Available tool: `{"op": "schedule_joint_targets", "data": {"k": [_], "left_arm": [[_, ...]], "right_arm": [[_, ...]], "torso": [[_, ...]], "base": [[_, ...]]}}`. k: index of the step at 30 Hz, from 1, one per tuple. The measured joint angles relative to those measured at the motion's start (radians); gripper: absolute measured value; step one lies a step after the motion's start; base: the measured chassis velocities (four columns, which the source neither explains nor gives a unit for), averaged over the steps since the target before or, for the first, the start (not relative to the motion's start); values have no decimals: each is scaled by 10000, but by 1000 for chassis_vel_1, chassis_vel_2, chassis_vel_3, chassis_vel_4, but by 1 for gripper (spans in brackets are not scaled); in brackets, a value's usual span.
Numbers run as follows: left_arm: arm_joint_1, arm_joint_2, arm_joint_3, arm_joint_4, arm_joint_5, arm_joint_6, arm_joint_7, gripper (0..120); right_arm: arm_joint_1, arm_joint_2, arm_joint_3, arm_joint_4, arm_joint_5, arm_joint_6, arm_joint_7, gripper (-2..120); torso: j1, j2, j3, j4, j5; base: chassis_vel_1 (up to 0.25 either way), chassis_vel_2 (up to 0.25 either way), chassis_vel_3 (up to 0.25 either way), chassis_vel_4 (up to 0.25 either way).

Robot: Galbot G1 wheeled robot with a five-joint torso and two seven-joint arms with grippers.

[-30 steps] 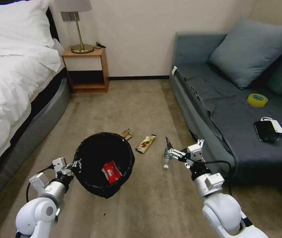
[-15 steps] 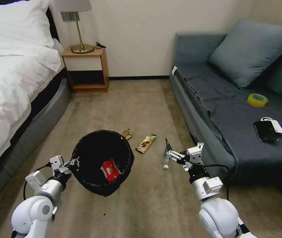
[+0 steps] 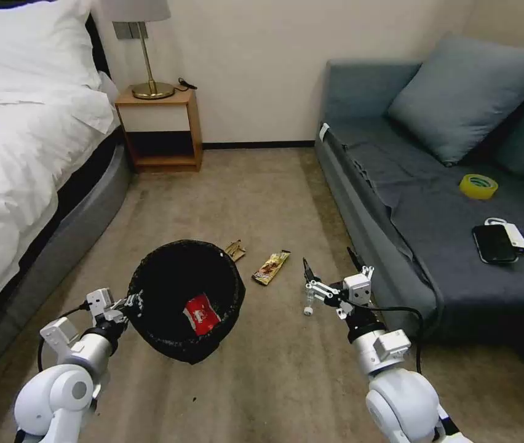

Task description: Pick up the trash bin, then pick up the garbage on the floor and place it into the trash bin.

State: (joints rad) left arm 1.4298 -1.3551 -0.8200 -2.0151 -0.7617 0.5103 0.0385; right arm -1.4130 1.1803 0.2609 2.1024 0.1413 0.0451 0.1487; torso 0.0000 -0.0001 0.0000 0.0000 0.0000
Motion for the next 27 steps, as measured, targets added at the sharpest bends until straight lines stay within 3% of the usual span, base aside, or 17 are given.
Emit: {"op": "schedule_joint_targets", "data": {"k": [12,27], "left_arm": [[-13,38,-129,39,-105,-1,-2,4],[-122,100,-172,195,-157,-19,33,4]], "right_arm": [[-27,38,-27,-52,-1,-12,-59,100],[75,46,-66,-254,11,-50,-64,100]], "torso": [[0,0,0,0,-1],[0,0,0,1,-1]], "base": [[-19,18,21,-13],[-88,85,88,-90]]}}
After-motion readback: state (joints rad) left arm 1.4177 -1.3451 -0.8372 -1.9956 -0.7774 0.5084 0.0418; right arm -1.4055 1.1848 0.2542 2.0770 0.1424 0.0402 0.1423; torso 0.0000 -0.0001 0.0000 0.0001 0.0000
